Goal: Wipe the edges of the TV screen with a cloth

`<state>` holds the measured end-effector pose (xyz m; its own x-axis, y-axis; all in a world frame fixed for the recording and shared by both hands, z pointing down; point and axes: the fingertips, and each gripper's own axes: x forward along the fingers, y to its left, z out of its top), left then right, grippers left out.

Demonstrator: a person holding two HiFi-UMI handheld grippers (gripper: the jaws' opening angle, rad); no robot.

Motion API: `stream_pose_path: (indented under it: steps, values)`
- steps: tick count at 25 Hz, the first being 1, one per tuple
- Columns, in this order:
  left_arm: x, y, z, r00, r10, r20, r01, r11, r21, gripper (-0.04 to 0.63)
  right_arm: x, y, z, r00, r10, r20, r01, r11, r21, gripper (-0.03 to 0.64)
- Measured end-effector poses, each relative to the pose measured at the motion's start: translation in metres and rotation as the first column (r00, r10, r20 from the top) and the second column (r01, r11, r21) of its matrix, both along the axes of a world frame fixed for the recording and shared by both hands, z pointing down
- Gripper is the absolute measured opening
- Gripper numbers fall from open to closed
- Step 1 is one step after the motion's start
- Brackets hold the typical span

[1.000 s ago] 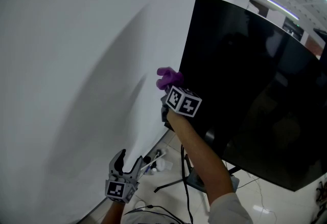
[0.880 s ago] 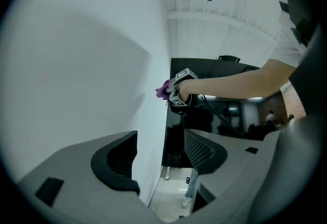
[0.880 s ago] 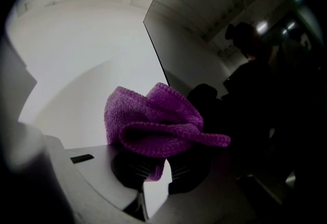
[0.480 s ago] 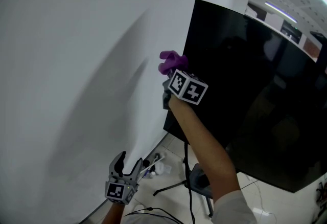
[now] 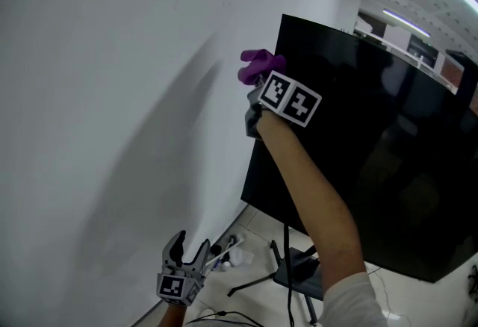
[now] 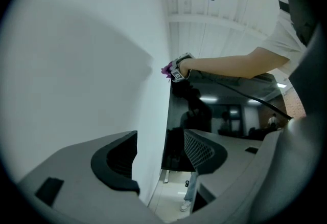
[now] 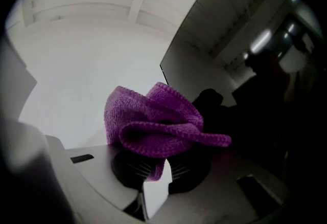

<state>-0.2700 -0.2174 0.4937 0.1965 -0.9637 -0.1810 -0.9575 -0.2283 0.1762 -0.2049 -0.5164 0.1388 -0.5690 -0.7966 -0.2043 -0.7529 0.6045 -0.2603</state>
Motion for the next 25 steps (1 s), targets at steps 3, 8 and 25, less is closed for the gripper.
stream_pose_path:
  steps: [3, 8, 25]
  values:
    - [-0.002, 0.005, -0.001, 1.0, -0.005, 0.0, 0.005, 1.0, 0.002, 0.265, 0.001, 0.005, -0.031, 0.997, 0.039, -0.072, -0.033, 0.996, 0.081, 0.055]
    - [-0.004, 0.007, -0.004, 1.0, -0.006, 0.0, 0.006, 1.0, 0.014, 0.265, 0.0, 0.005, -0.066, 0.976, 0.106, -0.189, -0.076, 0.984, 0.158, 0.054]
    - [-0.004, 0.003, -0.001, 1.0, -0.011, -0.02, 0.011, 1.0, 0.009, 0.265, 0.02, 0.015, -0.152, 0.967, 0.179, -0.181, -0.148, 0.974, 0.173, 0.055]
